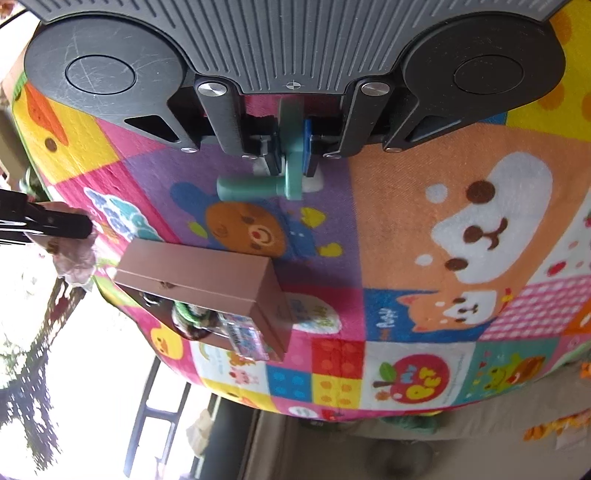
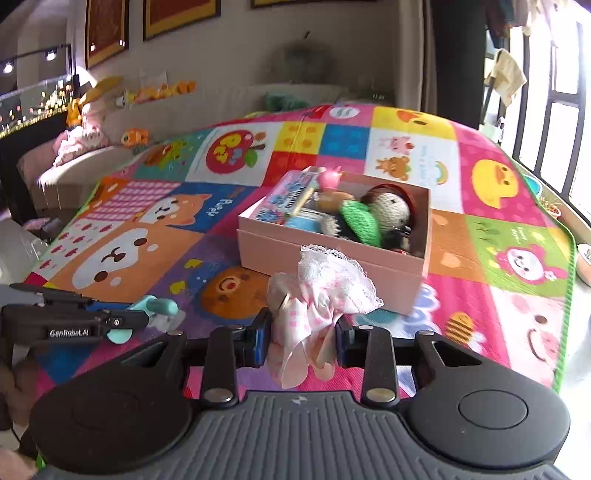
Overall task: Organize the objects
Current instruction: 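Drop the teal toy into the pink box with the left gripper while the right carries the cloth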
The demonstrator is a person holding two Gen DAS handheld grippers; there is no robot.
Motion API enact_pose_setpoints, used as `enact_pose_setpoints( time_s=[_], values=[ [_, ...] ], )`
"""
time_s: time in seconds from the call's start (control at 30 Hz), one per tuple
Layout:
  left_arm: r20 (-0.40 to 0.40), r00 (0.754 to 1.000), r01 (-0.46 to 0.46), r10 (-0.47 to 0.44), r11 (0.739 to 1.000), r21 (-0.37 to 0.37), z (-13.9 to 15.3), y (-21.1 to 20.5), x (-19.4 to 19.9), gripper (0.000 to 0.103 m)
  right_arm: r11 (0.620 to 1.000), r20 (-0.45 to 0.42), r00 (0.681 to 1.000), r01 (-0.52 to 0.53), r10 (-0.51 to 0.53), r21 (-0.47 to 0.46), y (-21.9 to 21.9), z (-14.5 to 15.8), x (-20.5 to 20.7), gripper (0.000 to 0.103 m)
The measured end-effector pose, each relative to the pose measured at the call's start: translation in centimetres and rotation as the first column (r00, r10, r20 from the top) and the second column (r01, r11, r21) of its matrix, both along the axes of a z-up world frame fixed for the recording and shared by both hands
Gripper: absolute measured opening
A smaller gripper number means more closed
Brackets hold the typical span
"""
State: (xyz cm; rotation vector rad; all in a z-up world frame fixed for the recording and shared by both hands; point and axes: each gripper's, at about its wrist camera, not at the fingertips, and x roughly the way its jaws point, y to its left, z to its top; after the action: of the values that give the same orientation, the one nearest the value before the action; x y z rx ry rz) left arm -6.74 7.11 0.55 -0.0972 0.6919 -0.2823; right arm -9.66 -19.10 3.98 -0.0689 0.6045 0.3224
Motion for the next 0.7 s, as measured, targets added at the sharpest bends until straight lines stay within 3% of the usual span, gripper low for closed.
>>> enact_pose_setpoints(
  time_s=[0.17, 0.43, 0.57, 0.7],
  values=[
    [0.052, 0.999, -0.007, 0.006, 1.0, 0.02, 2.6, -1.5, 0.3, 0.014, 0.996, 0.037, 0.999, 0.009, -0.012, 0.085, -3.1, -0.6, -1.9, 0.033],
    [0.206, 0.976, 0.074, -0.07, 0.997, -0.01, 10.4, -4.3, 3.8, 0.014, 0.978, 0.034, 0.998, 0.051, -0.059, 0.201, -5.5, -1.8, -2.2, 0.033],
    [0.264, 0.958, 0.122, -0.107, 0.992, -0.041, 13.2, -7.1, 6.9, 0.014, 0.971, 0.022, 0.997, 0.06, -0.067, 0.23, -5.9, -2.4, -2.2, 0.033],
    [0.299, 0.948, 0.154, -0.111, 0.98, -0.125, 13.5, -10.1, 11.0, 0.015, 0.97, 0.007, 0.997, 0.071, -0.075, 0.233, -6.0, -2.8, -2.0, 0.033]
  ],
)
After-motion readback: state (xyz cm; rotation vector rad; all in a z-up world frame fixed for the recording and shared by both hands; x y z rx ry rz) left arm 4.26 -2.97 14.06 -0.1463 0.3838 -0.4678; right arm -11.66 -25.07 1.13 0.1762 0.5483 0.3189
